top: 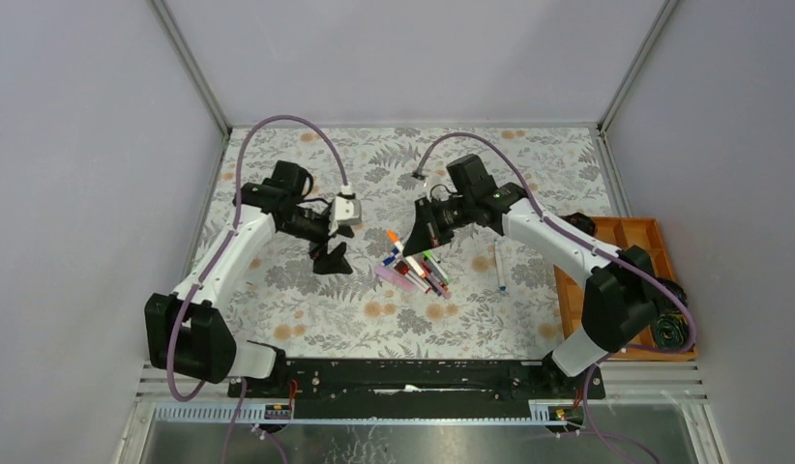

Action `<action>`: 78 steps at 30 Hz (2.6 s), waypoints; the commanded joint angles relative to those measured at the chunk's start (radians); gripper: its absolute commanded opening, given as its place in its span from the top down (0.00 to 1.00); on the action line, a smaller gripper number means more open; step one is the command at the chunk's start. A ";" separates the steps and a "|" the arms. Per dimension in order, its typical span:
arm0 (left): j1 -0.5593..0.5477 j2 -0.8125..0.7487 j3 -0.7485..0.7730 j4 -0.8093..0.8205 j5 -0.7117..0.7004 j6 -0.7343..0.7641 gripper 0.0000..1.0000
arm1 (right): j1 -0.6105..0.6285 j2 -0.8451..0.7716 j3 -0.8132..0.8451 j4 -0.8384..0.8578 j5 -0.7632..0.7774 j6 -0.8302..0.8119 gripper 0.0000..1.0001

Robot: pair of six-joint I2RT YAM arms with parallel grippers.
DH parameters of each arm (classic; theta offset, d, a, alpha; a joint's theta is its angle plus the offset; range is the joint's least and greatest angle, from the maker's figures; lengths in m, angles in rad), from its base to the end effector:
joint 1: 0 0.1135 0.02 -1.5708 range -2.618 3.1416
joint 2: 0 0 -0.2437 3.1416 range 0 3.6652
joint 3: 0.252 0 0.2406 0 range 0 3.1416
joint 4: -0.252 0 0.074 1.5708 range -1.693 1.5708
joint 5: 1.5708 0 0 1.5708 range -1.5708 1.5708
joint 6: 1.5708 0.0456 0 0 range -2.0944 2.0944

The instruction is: Open the pen caps

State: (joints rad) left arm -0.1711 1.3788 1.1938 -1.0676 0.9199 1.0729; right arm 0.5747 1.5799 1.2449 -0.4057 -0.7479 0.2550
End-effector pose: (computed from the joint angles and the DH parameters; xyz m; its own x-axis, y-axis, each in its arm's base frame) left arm 0.2356 -0.0775 0.2723 -0.1409 0.5646 -0.8133 0.9887 0.1228 -0.0860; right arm 0.2696 0.2115 0.2647 -0.7549 -0.2685 -0.5984 -0.6504 0.4240 0.6303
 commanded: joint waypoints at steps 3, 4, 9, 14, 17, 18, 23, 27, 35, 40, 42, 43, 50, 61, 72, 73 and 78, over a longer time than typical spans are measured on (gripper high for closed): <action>-0.135 -0.073 -0.040 -0.017 -0.010 0.154 0.01 | 0.096 0.081 0.064 -0.084 -0.295 -0.055 1.00; -0.144 -0.080 -0.045 -0.010 -0.020 0.157 0.01 | 0.108 0.097 0.080 -0.094 -0.303 -0.062 1.00; -0.159 -0.083 -0.049 -0.006 -0.030 0.181 0.02 | 0.135 0.159 0.125 -0.089 -0.357 -0.041 1.00; -0.180 -0.083 -0.059 -0.007 -0.009 0.181 0.08 | 0.145 0.198 0.161 -0.061 -0.404 -0.004 1.00; -0.202 -0.081 -0.062 -0.014 -0.011 0.186 0.20 | 0.146 0.223 0.182 -0.063 -0.413 0.005 1.00; -0.206 -0.081 -0.063 -0.014 -0.011 0.187 0.25 | 0.146 0.230 0.188 -0.064 -0.415 0.008 1.00; -0.229 -0.078 -0.053 -0.014 -0.014 0.184 0.47 | 0.148 0.261 0.207 -0.072 -0.422 0.012 1.00; -0.243 -0.077 -0.062 -0.014 -0.046 0.193 0.63 | 0.148 0.274 0.216 -0.079 -0.423 0.013 1.00; -0.255 -0.082 -0.086 0.006 -0.064 0.177 1.00 | 0.164 0.280 0.185 0.027 -0.443 0.101 0.74; -0.255 -0.084 -0.078 0.009 -0.070 0.172 1.00 | 0.200 0.297 0.158 0.071 -0.452 0.128 0.61; -0.255 -0.082 -0.074 0.009 -0.069 0.170 1.00 | 0.208 0.305 0.154 0.085 -0.455 0.135 0.61; -0.255 -0.081 -0.072 0.009 -0.068 0.169 1.00 | 0.210 0.308 0.153 0.092 -0.455 0.140 0.62; -0.254 -0.081 -0.068 0.011 -0.120 0.172 1.00 | 0.203 0.270 0.123 0.035 -0.428 0.093 1.00; 0.069 0.077 0.118 -0.112 -0.186 0.334 1.00 | 0.144 0.095 -0.057 -0.064 -0.311 0.044 1.00; 0.125 0.067 -0.206 0.339 -0.221 0.006 1.00 | -0.051 0.006 -0.085 -0.151 0.242 0.085 1.00; 0.125 0.082 -0.222 0.393 -0.246 -0.049 1.00 | -0.064 -0.002 -0.086 -0.162 0.378 0.099 1.00; 0.124 0.154 -0.285 0.533 -0.348 -0.158 1.00 | -0.072 -0.005 -0.141 -0.115 0.761 0.155 1.00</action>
State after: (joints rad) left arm -0.0452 1.4937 0.9463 -0.7441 0.6605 1.0557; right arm 0.4953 1.6024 1.1389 -0.5179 -0.3927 0.3565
